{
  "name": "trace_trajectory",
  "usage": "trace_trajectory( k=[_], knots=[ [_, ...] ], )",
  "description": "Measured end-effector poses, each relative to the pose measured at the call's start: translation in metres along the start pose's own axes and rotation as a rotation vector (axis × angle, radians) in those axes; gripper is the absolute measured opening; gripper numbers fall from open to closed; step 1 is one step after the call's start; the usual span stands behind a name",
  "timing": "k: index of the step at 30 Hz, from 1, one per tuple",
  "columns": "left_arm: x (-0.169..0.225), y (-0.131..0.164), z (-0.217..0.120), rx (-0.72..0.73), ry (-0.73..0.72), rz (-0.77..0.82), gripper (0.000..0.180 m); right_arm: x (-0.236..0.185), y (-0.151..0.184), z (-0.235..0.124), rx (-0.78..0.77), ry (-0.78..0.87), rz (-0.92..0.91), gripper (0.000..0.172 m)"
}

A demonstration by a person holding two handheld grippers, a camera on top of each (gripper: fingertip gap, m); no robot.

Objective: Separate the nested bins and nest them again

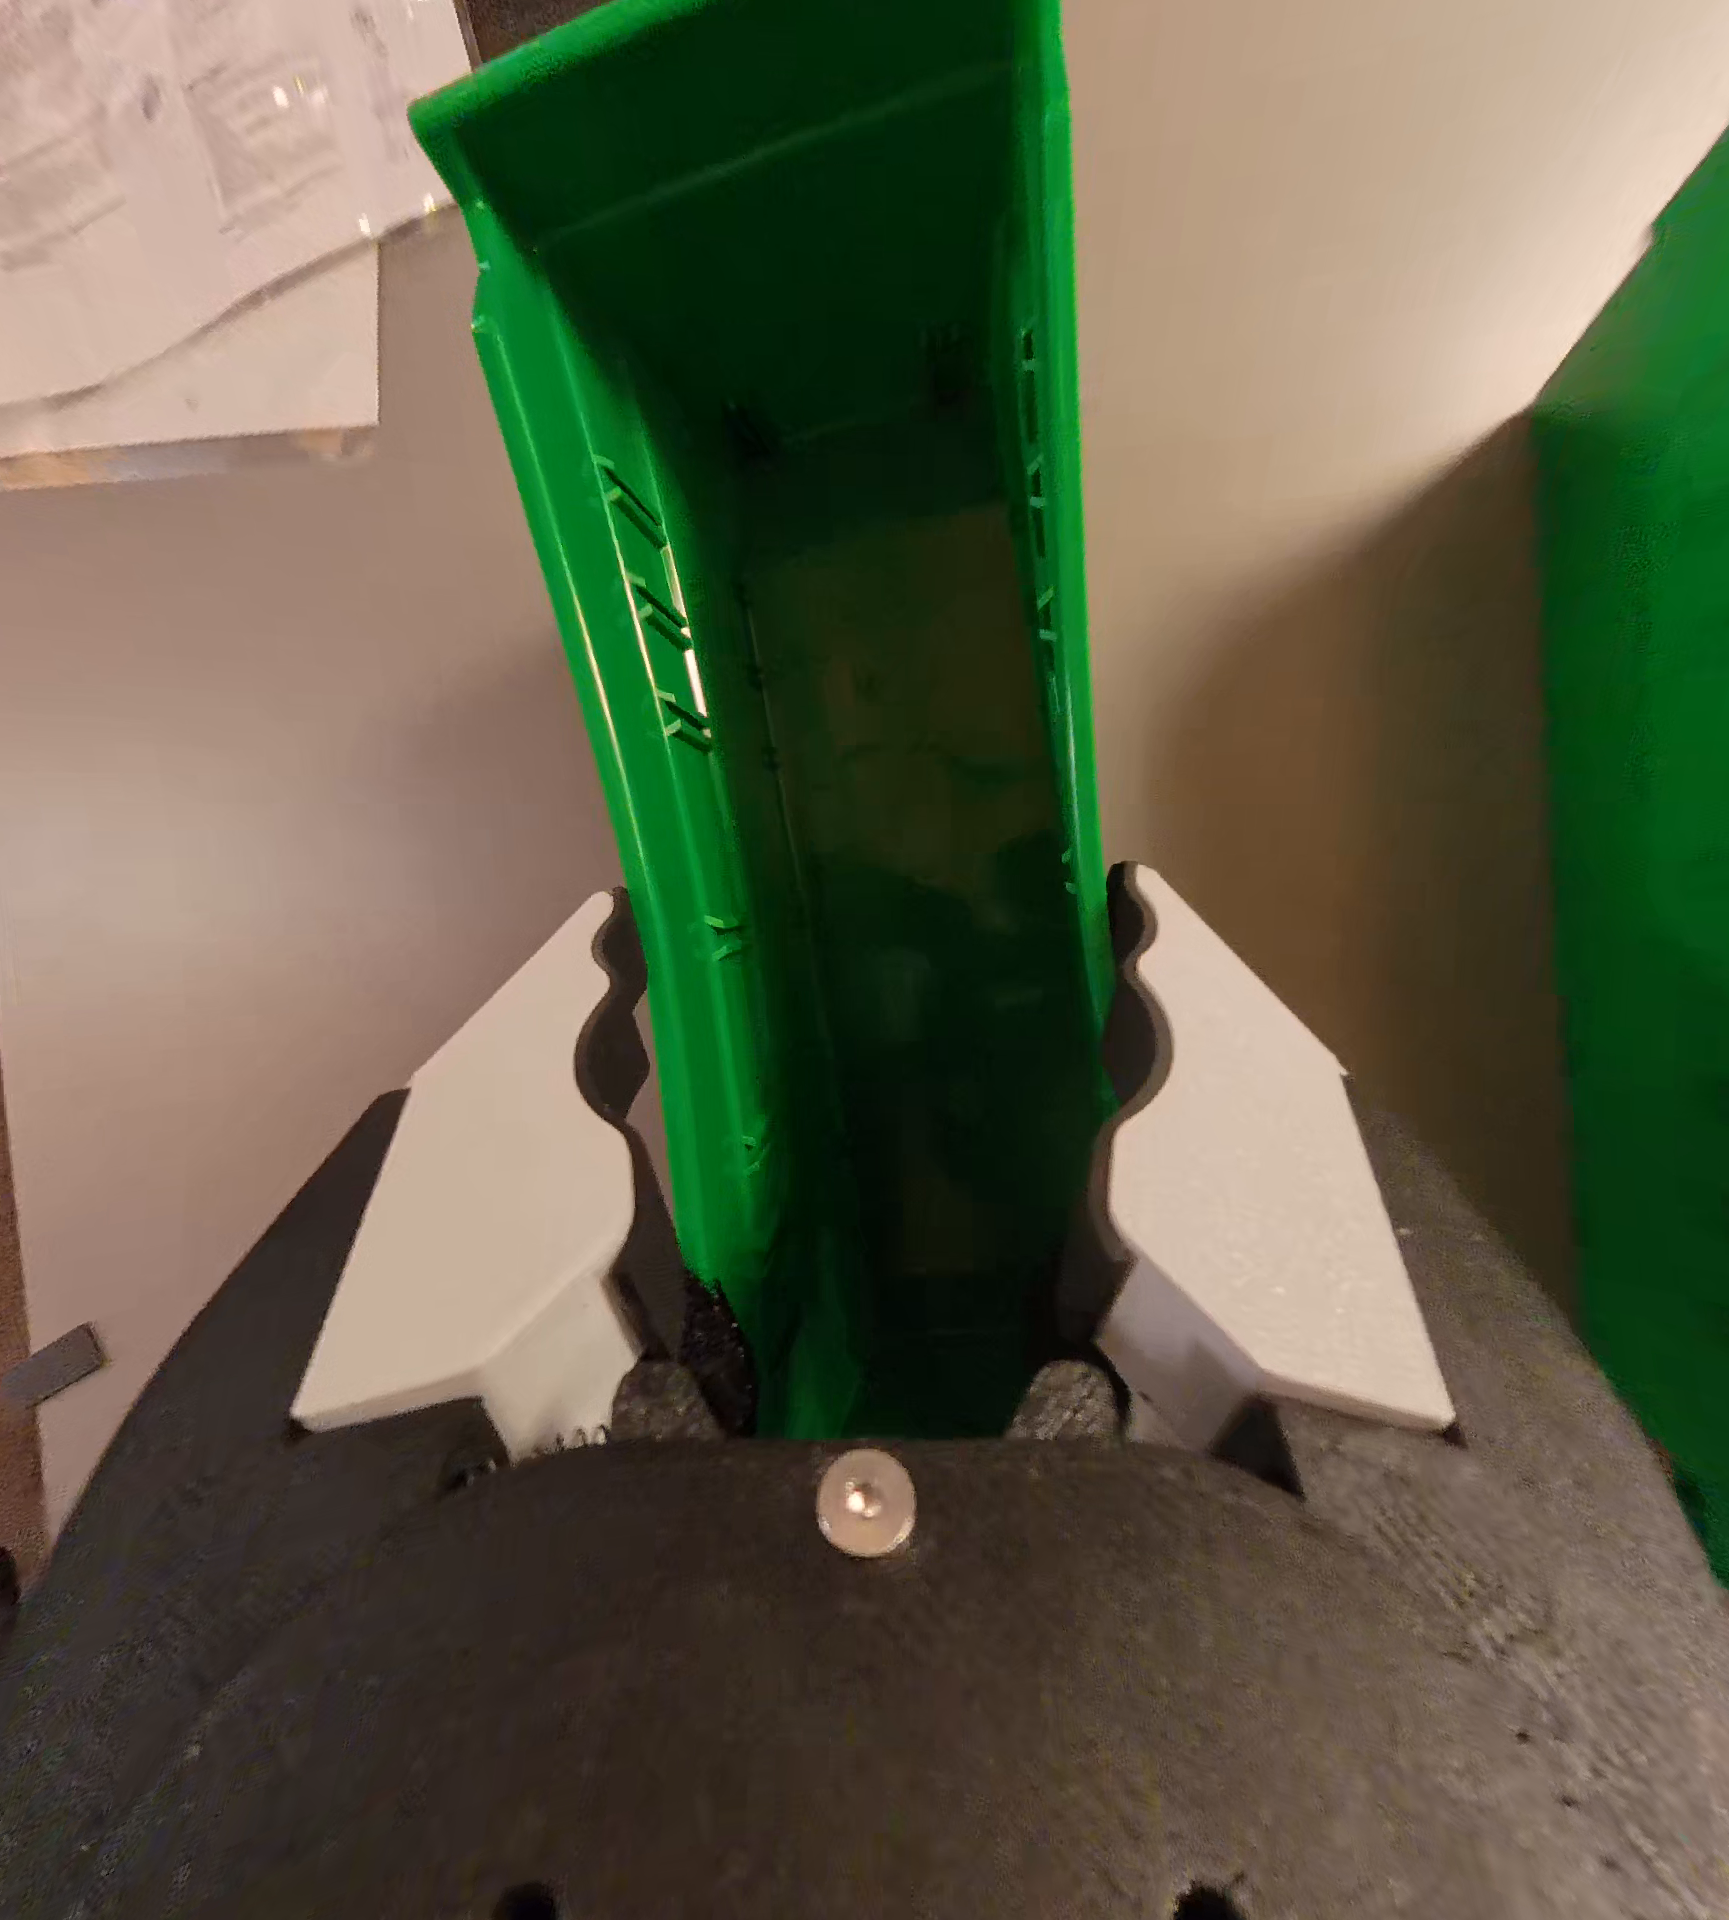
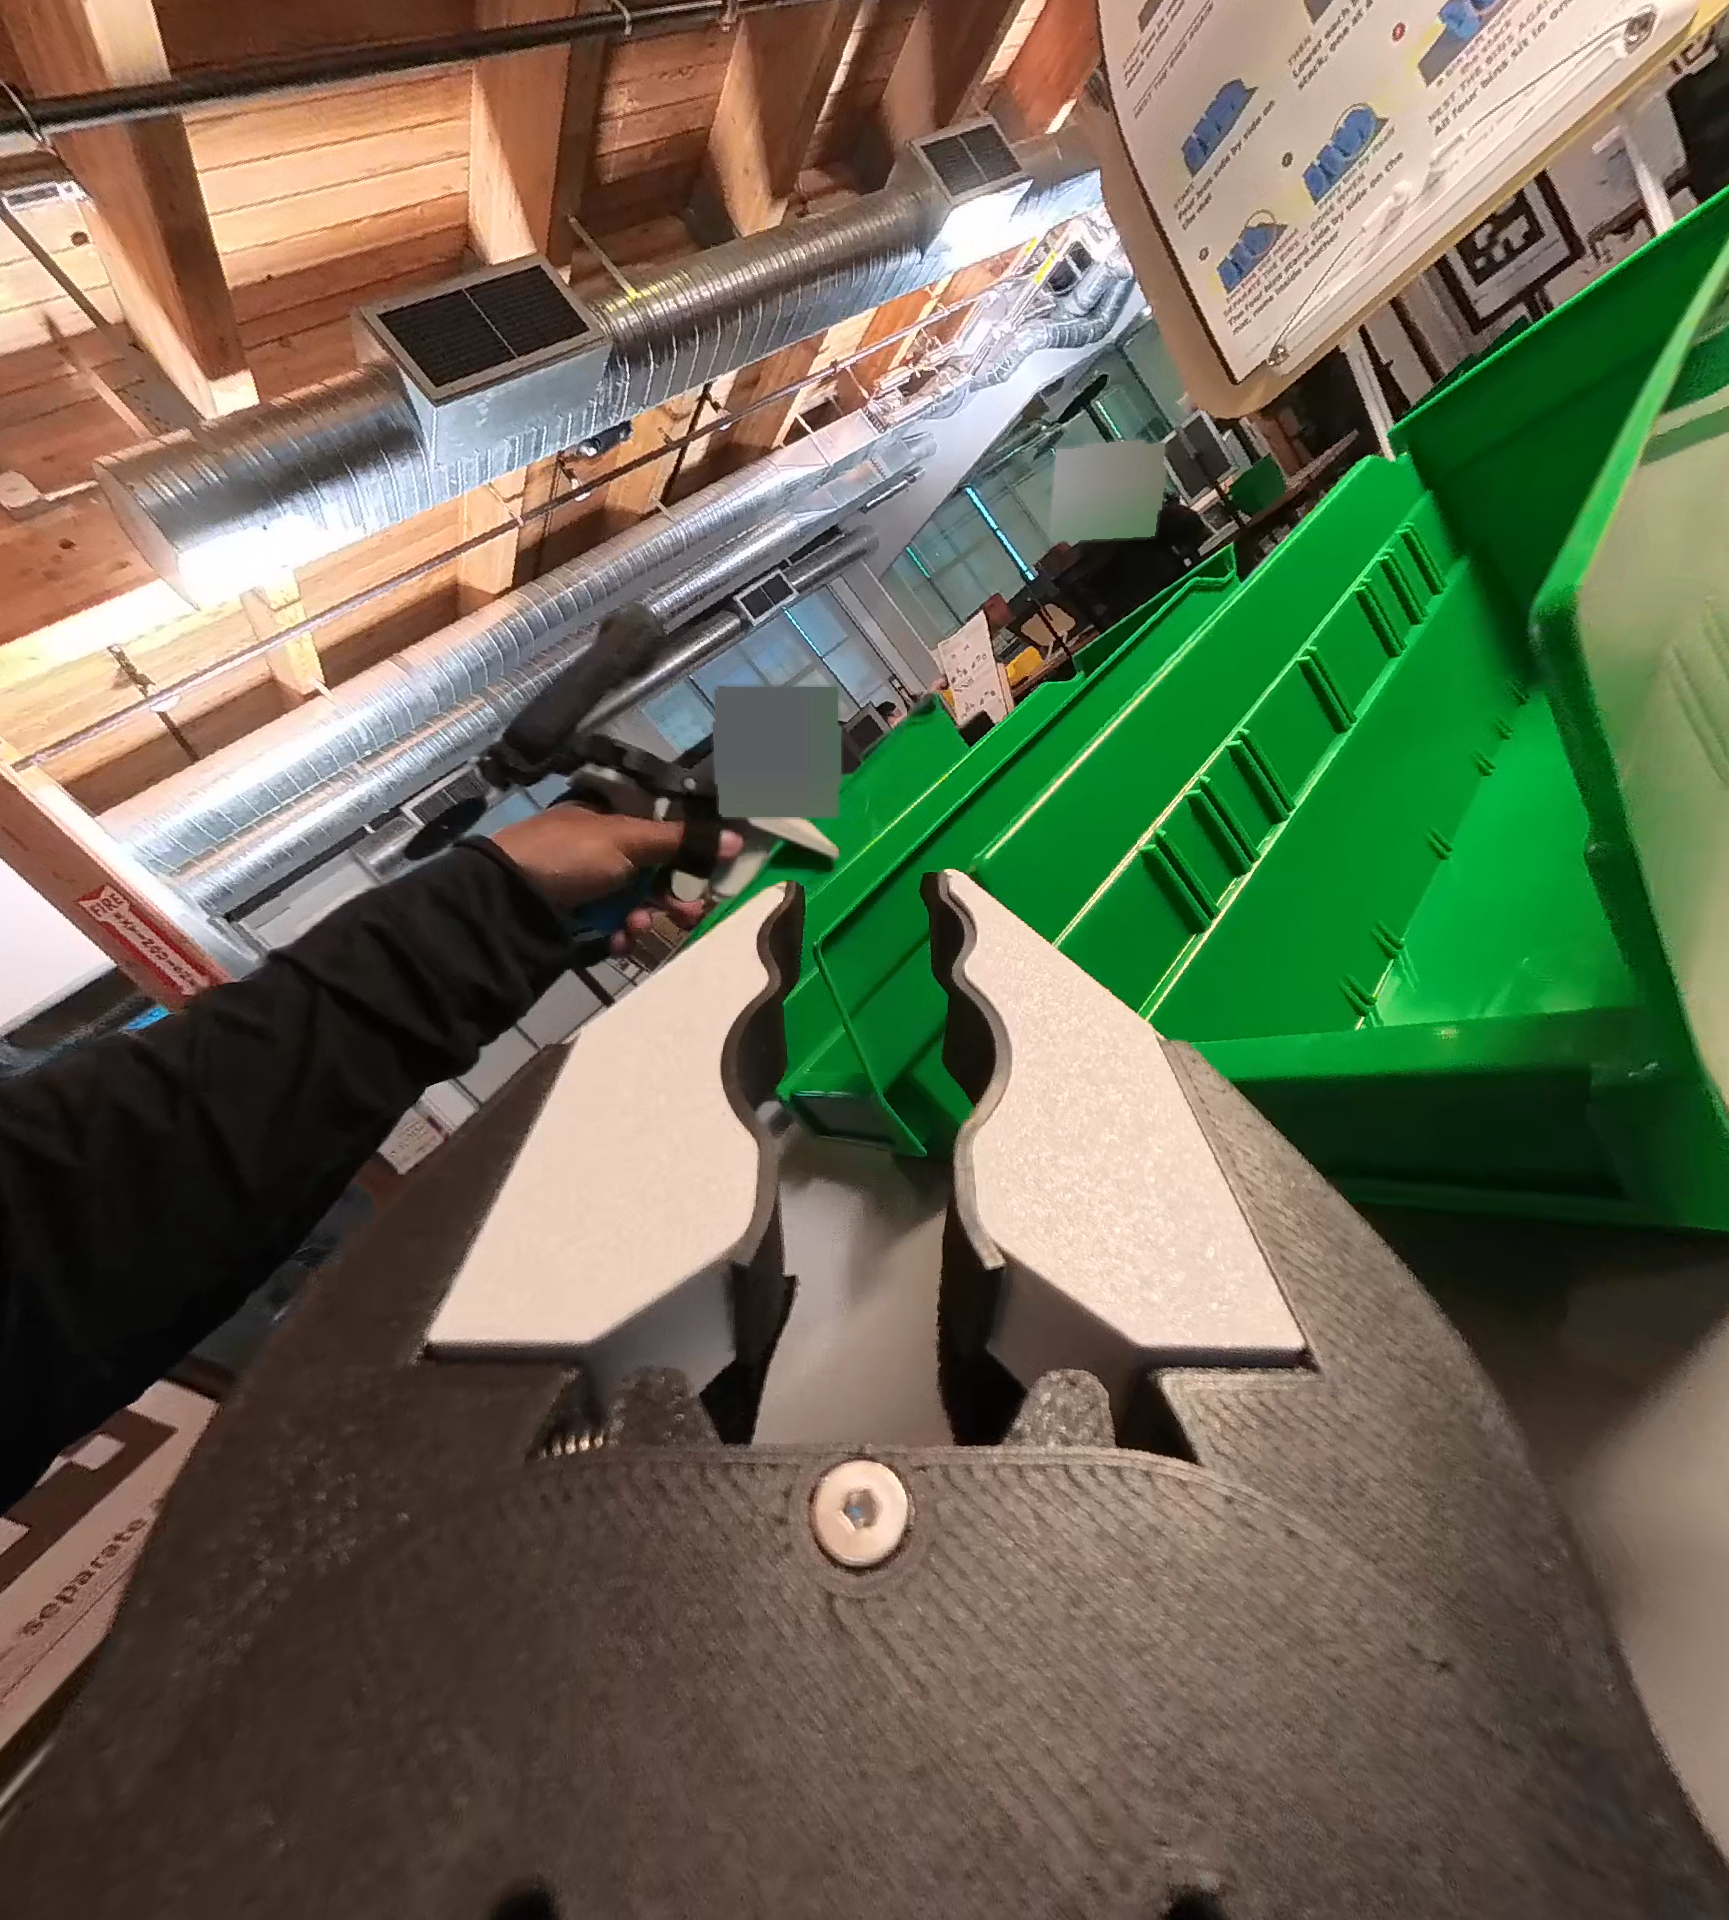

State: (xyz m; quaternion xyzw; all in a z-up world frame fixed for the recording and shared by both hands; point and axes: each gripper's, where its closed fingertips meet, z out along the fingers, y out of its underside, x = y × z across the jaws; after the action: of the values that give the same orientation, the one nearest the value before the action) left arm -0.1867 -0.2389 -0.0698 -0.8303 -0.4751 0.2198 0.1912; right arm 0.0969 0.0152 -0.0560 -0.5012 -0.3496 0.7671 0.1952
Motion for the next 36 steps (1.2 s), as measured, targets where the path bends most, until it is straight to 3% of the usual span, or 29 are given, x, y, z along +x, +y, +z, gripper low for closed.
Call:
trace_trajectory(
  k=[9, 12, 15, 19, 24, 36],
  knots=[
    [0.063, -0.073, -0.149, 0.247, 0.257, -0.025, 0.089, 0.0, 0.001, 0.001, -0.004, 0.003, 0.004, 0.024],
    [0.099, -0.081, -0.176, 0.261, 0.362, -0.03, 0.09, 0.001, 0.0, 0.001, 0.002, 0.003, 0.01, 0.024],
    [0.144, -0.07, -0.17, 0.208, 0.501, -0.057, 0.09, 0.001, 0.0, 0.0, 0.002, 0.002, 0.013, 0.024],
    [0.19, -0.05, -0.137, 0.108, 0.615, -0.071, 0.091, 0.001, -0.003, -0.002, 0.013, -0.015, 0.042, 0.024],
    [0.191, -0.045, -0.099, 0.085, 0.506, -0.069, 0.092, 0.006, -0.009, -0.006, 0.032, -0.029, 0.098, 0.023],
    [0.183, -0.045, -0.065, 0.081, 0.269, -0.014, 0.1, 0.007, -0.01, -0.007, 0.033, -0.048, 0.136, 0.022]
  ],
)
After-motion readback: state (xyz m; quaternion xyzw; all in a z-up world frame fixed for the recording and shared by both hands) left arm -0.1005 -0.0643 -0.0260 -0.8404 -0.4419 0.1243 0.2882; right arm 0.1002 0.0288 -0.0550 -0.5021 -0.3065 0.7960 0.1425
